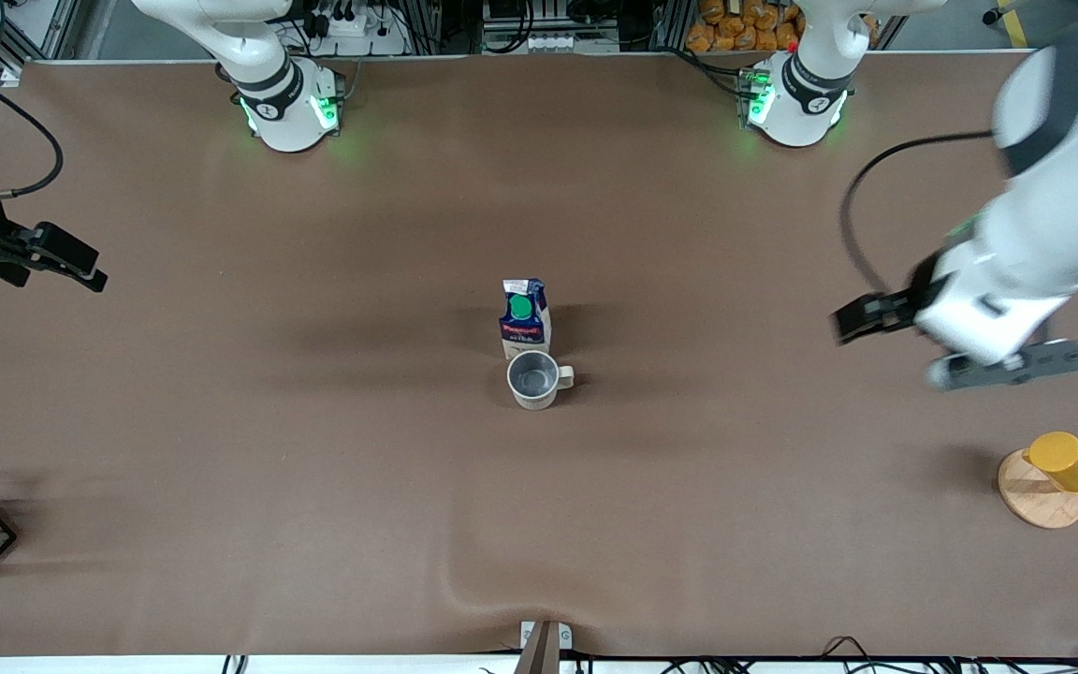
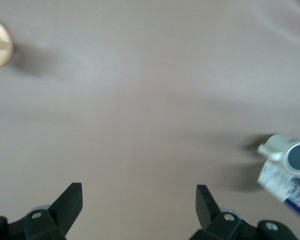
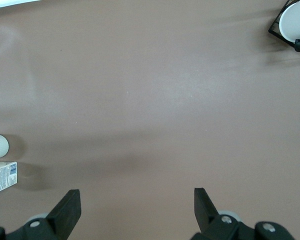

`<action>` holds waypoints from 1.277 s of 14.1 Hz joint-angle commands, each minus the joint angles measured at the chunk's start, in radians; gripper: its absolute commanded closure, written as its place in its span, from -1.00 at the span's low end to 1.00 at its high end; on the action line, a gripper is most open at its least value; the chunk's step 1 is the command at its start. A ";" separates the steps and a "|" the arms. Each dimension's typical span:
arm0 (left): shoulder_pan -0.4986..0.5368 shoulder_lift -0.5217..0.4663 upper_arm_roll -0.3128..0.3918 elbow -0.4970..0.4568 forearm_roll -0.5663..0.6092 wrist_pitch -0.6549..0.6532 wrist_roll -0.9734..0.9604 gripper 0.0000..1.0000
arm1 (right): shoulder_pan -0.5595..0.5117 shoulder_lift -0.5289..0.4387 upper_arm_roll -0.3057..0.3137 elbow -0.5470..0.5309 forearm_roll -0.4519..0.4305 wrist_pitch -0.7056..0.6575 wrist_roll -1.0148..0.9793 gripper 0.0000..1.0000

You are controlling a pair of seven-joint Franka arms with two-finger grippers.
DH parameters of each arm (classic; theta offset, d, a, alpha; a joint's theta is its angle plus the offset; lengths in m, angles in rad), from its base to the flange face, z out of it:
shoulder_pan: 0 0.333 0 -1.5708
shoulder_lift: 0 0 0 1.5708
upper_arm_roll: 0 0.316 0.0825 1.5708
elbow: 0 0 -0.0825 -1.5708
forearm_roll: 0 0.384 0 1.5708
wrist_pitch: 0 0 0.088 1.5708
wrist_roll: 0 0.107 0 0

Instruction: Place milk next to cup

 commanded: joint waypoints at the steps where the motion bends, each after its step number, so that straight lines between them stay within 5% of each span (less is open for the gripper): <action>1: 0.079 -0.130 -0.009 -0.108 0.016 -0.023 0.127 -1.00 | -0.001 0.009 0.004 0.018 -0.014 -0.011 0.015 -1.00; 6: 0.045 -0.307 0.005 -0.283 0.022 -0.038 0.145 -1.00 | -0.002 0.009 0.004 0.018 -0.014 -0.011 0.013 -1.00; 9: 0.053 -0.321 0.002 -0.276 0.021 -0.047 0.275 -1.00 | -0.002 0.009 0.004 0.018 -0.014 -0.011 0.013 -1.00; 18: 0.056 -0.308 -0.003 -0.230 -0.010 -0.054 0.269 -1.00 | -0.002 0.009 0.004 0.017 -0.014 -0.018 0.012 -1.00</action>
